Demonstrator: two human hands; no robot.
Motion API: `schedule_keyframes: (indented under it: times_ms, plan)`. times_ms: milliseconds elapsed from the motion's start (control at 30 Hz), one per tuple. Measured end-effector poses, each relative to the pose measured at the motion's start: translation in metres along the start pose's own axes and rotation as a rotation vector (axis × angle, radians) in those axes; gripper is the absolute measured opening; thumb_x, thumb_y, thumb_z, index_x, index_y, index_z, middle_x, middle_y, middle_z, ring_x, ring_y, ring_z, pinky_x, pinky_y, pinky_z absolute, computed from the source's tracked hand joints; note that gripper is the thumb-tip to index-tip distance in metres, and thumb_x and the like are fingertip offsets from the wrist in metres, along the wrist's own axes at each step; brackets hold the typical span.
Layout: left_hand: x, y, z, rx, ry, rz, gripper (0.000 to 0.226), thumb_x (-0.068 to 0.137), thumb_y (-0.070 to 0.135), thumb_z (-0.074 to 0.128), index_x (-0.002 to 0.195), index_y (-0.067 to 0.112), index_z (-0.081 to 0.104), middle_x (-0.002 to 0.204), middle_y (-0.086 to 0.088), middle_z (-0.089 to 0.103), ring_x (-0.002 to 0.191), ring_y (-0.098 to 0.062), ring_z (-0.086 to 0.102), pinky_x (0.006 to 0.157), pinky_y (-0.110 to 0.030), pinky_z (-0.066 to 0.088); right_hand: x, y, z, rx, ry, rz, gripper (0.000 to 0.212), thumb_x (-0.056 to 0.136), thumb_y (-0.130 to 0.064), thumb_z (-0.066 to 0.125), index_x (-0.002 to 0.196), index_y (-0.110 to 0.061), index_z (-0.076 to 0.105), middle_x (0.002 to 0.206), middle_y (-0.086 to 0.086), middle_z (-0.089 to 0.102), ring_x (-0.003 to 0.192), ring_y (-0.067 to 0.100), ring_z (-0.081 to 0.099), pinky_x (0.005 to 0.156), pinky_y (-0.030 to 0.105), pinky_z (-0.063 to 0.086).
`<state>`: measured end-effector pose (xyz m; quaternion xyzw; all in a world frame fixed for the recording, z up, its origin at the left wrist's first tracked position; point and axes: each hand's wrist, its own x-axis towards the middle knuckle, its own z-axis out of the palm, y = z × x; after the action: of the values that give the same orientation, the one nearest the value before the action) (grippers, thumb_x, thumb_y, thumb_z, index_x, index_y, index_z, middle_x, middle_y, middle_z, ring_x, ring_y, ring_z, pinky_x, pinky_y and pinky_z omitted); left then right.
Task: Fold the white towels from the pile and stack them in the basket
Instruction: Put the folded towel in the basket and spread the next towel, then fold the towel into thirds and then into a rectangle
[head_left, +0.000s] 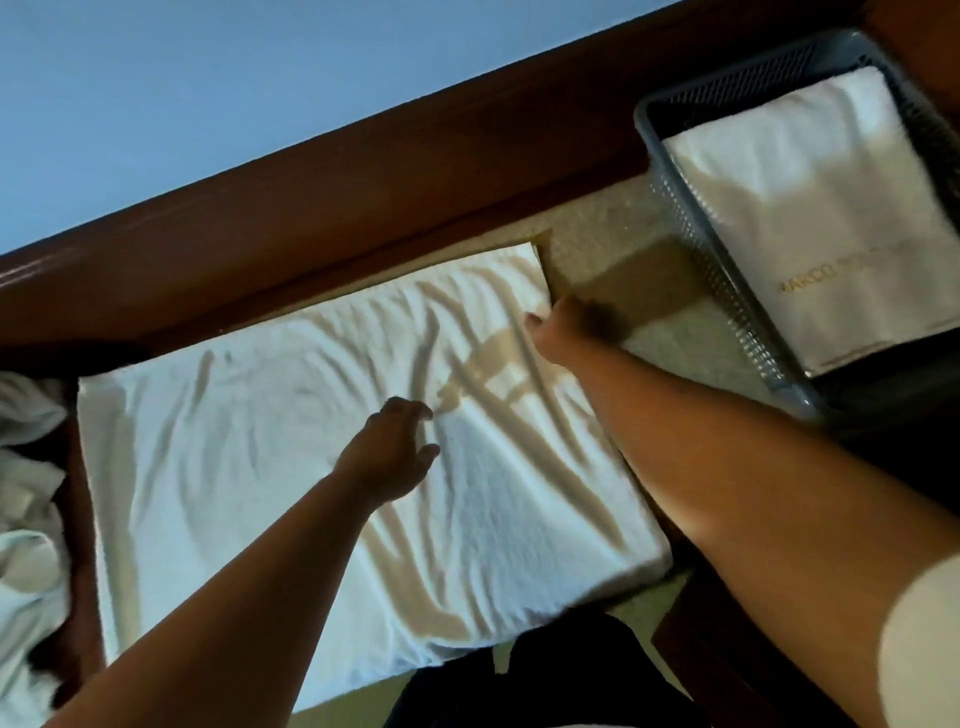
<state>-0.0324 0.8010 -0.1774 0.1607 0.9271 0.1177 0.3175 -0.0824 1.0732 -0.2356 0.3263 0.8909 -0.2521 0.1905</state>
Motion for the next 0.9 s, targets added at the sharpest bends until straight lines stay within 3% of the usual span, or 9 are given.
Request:
schedule_keyframes:
  times_ms: [167,267,400,500,633,733,833,900]
  plan:
    - [0.021,-0.007,-0.006,-0.053,0.084,-0.052,0.055,0.094,0.035,0.065,0.144,0.022,0.046,0.148,-0.006,0.039,0.131,-0.032,0.045,0.106,-0.05,0.043,0.061,-0.044,-0.023,-0.002,-0.094,-0.078,0.048,0.084,-0.04,0.06,0.124,-0.013,0.064,0.128,0.013,0.063,0.112,0.035,0.062,0.092,0.037,0.051]
    - [0.019,-0.011,0.002,-0.047,0.119,-0.074,0.055,0.094,0.035,0.065,0.144,0.025,0.045,0.15,-0.005,0.036,0.133,-0.034,0.04,0.105,-0.05,0.042,0.089,-0.049,-0.036,-0.004,-0.136,-0.095,0.054,0.088,-0.031,0.07,0.134,-0.007,0.056,0.136,0.015,0.057,0.122,0.036,0.057,0.096,0.039,0.049]
    - [0.01,-0.016,0.016,0.023,0.193,-0.094,0.06,0.094,0.034,0.064,0.149,0.024,0.04,0.161,-0.006,0.022,0.143,-0.034,0.026,0.107,-0.051,0.038,0.103,-0.045,-0.03,0.025,-0.01,-0.127,0.061,0.095,-0.044,0.06,0.145,-0.011,0.046,0.149,0.016,0.046,0.135,0.038,0.045,0.11,0.046,0.039]
    - [-0.003,-0.022,0.03,0.038,0.171,-0.094,0.066,0.094,0.034,0.063,0.152,0.024,0.034,0.165,-0.009,0.012,0.146,-0.036,0.02,0.109,-0.053,0.036,0.098,-0.043,-0.024,0.067,0.024,-0.127,0.058,0.096,-0.042,0.058,0.144,-0.012,0.046,0.149,0.015,0.046,0.136,0.037,0.044,0.11,0.046,0.039]
    - [-0.032,-0.036,0.048,-0.011,0.139,-0.124,0.069,0.095,0.037,0.062,0.155,0.028,0.03,0.167,-0.005,0.008,0.149,-0.033,0.018,0.112,-0.052,0.034,0.076,-0.043,-0.006,0.064,0.246,-0.101,0.055,0.089,-0.031,0.063,0.14,-0.02,0.044,0.149,0.015,0.036,0.136,0.041,0.037,0.112,0.052,0.034]
    - [-0.06,-0.058,0.06,-0.095,0.14,-0.245,0.069,0.096,0.041,0.059,0.156,0.03,0.026,0.167,0.0,0.007,0.15,-0.03,0.018,0.114,-0.05,0.032,0.022,-0.04,0.029,-0.1,0.36,-0.366,0.059,0.089,-0.024,0.059,0.145,-0.02,0.041,0.149,0.011,0.034,0.132,0.038,0.037,0.113,0.053,0.027]
    - [-0.092,-0.089,0.074,-0.157,0.167,-0.389,0.063,0.097,0.043,0.058,0.152,0.03,0.031,0.167,0.002,0.01,0.147,-0.03,0.025,0.112,-0.05,0.035,-0.041,-0.031,0.072,-0.221,0.234,-0.656,0.052,0.094,-0.031,0.052,0.144,-0.016,0.046,0.152,0.012,0.036,0.142,0.036,0.03,0.118,0.058,0.015]
    - [-0.117,-0.114,0.084,-0.188,0.182,-0.495,0.062,0.097,0.045,0.057,0.152,0.03,0.033,0.167,0.002,0.01,0.146,-0.031,0.027,0.111,-0.05,0.037,-0.081,-0.028,0.104,-0.258,0.121,-0.786,0.055,0.092,-0.038,0.049,0.142,-0.014,0.051,0.154,0.013,0.039,0.144,0.035,0.033,0.115,0.062,0.02]
